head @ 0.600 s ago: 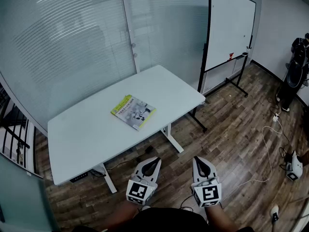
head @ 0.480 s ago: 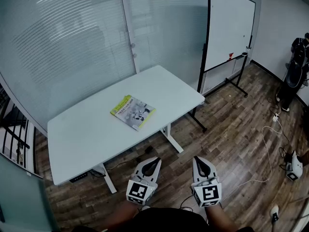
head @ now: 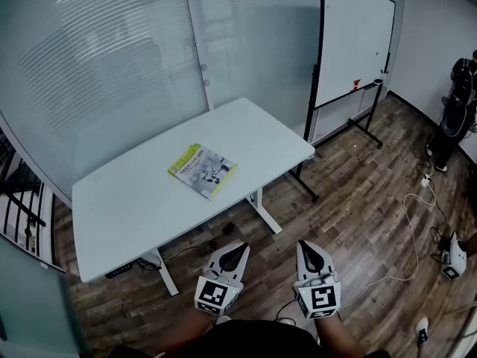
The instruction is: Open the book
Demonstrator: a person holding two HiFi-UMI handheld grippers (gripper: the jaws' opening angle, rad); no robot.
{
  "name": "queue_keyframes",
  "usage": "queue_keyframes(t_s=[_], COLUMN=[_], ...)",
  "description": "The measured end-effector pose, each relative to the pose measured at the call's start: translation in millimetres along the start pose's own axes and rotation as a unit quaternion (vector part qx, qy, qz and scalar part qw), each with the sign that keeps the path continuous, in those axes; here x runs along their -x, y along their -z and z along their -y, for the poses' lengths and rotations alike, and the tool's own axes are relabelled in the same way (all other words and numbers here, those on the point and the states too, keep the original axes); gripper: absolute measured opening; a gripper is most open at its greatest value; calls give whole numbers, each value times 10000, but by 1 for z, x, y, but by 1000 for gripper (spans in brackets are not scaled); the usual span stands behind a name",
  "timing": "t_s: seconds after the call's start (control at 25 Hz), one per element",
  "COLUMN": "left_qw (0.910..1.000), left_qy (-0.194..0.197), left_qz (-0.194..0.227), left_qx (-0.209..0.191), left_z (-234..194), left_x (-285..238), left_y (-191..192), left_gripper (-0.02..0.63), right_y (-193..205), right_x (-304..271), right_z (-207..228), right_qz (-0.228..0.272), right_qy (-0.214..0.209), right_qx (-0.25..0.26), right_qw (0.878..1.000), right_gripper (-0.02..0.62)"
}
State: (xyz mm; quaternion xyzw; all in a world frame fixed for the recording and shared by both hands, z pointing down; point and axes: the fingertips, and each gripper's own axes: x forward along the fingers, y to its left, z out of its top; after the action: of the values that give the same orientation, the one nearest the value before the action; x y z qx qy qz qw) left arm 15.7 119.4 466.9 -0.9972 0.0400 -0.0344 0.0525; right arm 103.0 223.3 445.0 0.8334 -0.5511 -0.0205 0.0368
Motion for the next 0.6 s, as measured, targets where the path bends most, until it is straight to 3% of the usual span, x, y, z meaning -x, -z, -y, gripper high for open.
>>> queue_keyframes(t_s=[0.6], left_qw=[9994], left_qy=[-296], left_qz=[-152], left_qx=[10], left_z=[29], left_x=[-35], left_y=[7], left_gripper=[15], right_y=[24], right_x=[17], right_z=[67], right_qz=[-66], right_qy=[29], right_qx=[-248], right_qw=[9997], right_gripper=[6])
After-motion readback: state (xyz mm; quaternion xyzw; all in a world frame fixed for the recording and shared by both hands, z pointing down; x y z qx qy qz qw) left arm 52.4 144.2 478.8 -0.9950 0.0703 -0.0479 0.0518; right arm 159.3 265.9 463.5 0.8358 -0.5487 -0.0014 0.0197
